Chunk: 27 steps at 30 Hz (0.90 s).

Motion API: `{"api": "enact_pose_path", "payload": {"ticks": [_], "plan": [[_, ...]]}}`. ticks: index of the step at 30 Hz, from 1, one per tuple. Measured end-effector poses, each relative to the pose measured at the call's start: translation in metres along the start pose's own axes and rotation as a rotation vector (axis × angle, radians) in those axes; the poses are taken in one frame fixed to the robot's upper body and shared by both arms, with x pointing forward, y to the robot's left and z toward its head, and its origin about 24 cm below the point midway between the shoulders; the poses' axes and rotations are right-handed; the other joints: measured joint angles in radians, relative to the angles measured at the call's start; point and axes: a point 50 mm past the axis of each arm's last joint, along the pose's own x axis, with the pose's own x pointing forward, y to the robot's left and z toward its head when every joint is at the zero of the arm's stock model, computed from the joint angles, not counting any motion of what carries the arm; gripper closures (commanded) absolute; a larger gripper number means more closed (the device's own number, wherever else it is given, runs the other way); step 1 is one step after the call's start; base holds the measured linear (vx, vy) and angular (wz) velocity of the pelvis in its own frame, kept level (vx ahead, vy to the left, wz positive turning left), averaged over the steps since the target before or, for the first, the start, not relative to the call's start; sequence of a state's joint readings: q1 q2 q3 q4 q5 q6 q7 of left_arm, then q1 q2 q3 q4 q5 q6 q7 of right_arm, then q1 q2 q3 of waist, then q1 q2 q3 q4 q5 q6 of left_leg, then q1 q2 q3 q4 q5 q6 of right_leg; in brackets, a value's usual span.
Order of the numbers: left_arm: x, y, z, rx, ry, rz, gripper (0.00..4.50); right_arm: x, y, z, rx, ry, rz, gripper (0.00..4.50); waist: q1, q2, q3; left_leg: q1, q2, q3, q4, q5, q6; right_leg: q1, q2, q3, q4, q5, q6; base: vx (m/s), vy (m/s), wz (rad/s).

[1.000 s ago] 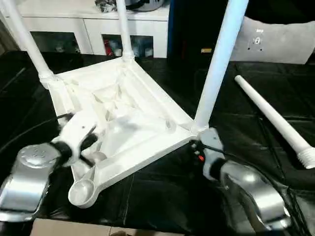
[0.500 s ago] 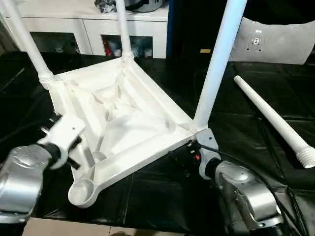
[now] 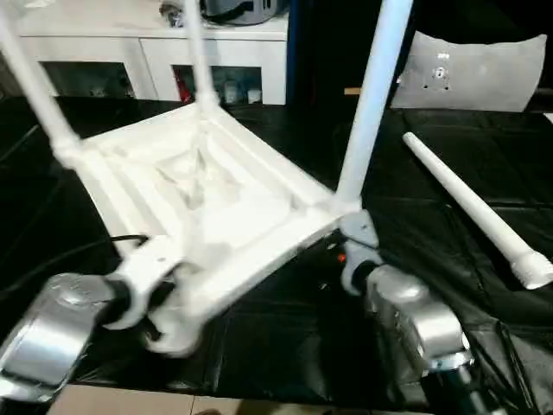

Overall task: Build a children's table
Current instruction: Rotate table base

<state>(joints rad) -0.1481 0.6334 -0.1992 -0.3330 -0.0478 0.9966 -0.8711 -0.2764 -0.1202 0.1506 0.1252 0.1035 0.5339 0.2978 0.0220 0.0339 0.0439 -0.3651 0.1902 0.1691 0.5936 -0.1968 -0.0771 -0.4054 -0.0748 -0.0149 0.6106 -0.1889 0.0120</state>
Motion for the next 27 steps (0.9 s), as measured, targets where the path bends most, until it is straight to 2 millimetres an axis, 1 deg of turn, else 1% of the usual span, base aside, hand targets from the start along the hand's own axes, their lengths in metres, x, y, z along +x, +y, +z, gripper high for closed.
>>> {"api": "enact_pose_path", "payload": {"ticks": [2, 6, 7, 8, 11, 13, 15, 17, 19, 21, 22, 24, 25, 27], "plan": [[0.007, -0.006, 0.007, 0.015, -0.022, -0.063, 4.48, 0.000, -0.004, 0.001, -0.001, -0.003, -0.013, 0.00, -0.005, 0.000, 0.000, -0.001, 0.001, 0.000, -0.001, 0.000, 0.000, -0.001, 0.001, -0.001, 0.000, 0.000, 0.000, 0.000, 0.000, 0.00], [0.022, -0.015, 0.017, 0.028, -0.066, -0.143, 4.48, -0.001, -0.012, 0.003, -0.016, -0.012, -0.040, 0.00, -0.007, 0.001, 0.000, -0.001, 0.001, 0.000, -0.001, 0.000, 0.000, -0.001, 0.001, -0.001, 0.000, 0.000, 0.000, 0.000, 0.000, 0.00], [0.031, -0.016, 0.024, 0.030, -0.092, -0.166, 4.48, -0.001, -0.015, 0.003, -0.019, -0.013, -0.054, 0.00, -0.006, 0.001, 0.000, -0.001, 0.001, 0.000, 0.000, 0.000, 0.000, -0.001, 0.000, -0.001, 0.000, 0.000, 0.000, 0.000, 0.000, 0.00], [0.036, -0.016, 0.028, 0.029, -0.108, -0.171, 4.48, -0.001, -0.016, 0.004, -0.021, -0.013, -0.059, 0.00, -0.006, 0.001, 0.000, -0.001, 0.001, 0.000, 0.000, 0.000, 0.000, -0.001, 0.000, -0.001, 0.000, 0.001, -0.001, 0.000, 0.000, 0.00], [0.051, -0.015, 0.044, 0.027, -0.179, -0.155, 4.48, -0.002, -0.020, 0.006, -0.023, -0.024, -0.072, 0.00, -0.005, 0.003, 0.001, -0.001, 0.000, 0.000, 0.002, 0.000, 0.000, 0.000, 0.000, 0.000, 0.000, 0.002, -0.002, 0.000, 0.000, 0.00], [0.058, -0.014, 0.051, 0.028, -0.217, -0.137, 4.48, -0.003, -0.021, 0.007, -0.027, -0.027, -0.076, 0.00, -0.001, 0.004, 0.001, -0.001, 0.000, 0.000, 0.002, 0.000, 0.000, 0.000, 0.000, 0.000, 0.000, 0.002, -0.001, 0.000, 0.000, 0.00], [0.067, -0.014, 0.062, 0.028, -0.267, -0.110, 4.48, -0.008, -0.027, 0.009, -0.033, -0.039, -0.104, 0.00, 0.004, 0.007, 0.003, -0.002, 0.000, 0.000, 0.003, 0.000, 0.000, 0.000, -0.001, 0.000, 0.000, 0.003, -0.001, 0.000, 0.000, 0.00], [0.073, -0.013, 0.068, 0.024, -0.308, -0.078, 4.48, -0.012, -0.032, 0.013, -0.038, -0.061, -0.133, 0.00, 0.008, 0.011, 0.004, -0.002, 0.000, 0.000, 0.004, 0.000, 0.000, 0.000, 0.000, 0.000, 0.000, 0.003, -0.001, 0.000, 0.000, 0.00], [0.073, -0.014, 0.077, 0.028, -0.371, -0.044, 4.48, -0.017, -0.033, 0.022, -0.035, -0.105, -0.142, 0.00, 0.009, 0.017, 0.005, -0.003, 0.001, 0.000, 0.004, 0.000, 0.001, 0.000, 0.000, -0.001, 0.000, 0.002, -0.001, 0.000, 0.000, 0.00], [0.066, -0.011, 0.080, -0.065, -0.495, 0.016, 4.48, -0.029, -0.036, 0.031, -0.013, -0.163, -0.157, 0.00, 0.008, 0.023, 0.006, -0.003, 0.001, 0.000, 0.003, -0.001, 0.002, 0.000, 0.000, -0.001, -0.001, 0.002, 0.000, 0.000, 0.000, 0.00], [0.062, -0.009, 0.080, -0.095, -0.532, 0.041, 4.48, -0.033, -0.037, 0.033, -0.007, -0.183, -0.166, 0.00, 0.008, 0.023, 0.005, -0.003, 0.001, 0.000, 0.003, -0.001, 0.002, 0.000, 0.000, -0.001, -0.001, 0.001, 0.000, 0.000, 0.000, 0.00], [0.051, -0.004, 0.075, -0.160, -0.616, 0.132, 4.48, -0.042, -0.038, 0.036, 0.016, -0.205, -0.181, 0.00, 0.006, 0.024, 0.005, -0.003, 0.002, 0.000, 0.003, -0.001, 0.002, 0.000, 0.001, -0.002, -0.001, 0.001, 0.000, 0.000, 0.000, 0.00], [0.048, -0.003, 0.071, -0.189, -0.634, 0.160, 4.17, -0.046, -0.037, 0.035, 0.029, -0.209, -0.179, 0.00, 0.007, 0.024, 0.005, -0.003, 0.002, 0.000, 0.002, -0.001, 0.002, 0.000, 0.001, -0.002, -0.001, 0.001, 0.001, 0.000, 0.000, 0.00], [0.040, -0.006, 0.057, -0.250, -0.648, 0.225, 4.17, -0.055, -0.028, 0.029, 0.072, -0.203, -0.168, 0.00, 0.006, 0.024, 0.005, -0.003, 0.002, 0.000, 0.002, -0.001, 0.002, 0.001, 0.001, -0.001, -0.001, -0.001, 0.003, 0.000, 0.000, 0.00]]}}
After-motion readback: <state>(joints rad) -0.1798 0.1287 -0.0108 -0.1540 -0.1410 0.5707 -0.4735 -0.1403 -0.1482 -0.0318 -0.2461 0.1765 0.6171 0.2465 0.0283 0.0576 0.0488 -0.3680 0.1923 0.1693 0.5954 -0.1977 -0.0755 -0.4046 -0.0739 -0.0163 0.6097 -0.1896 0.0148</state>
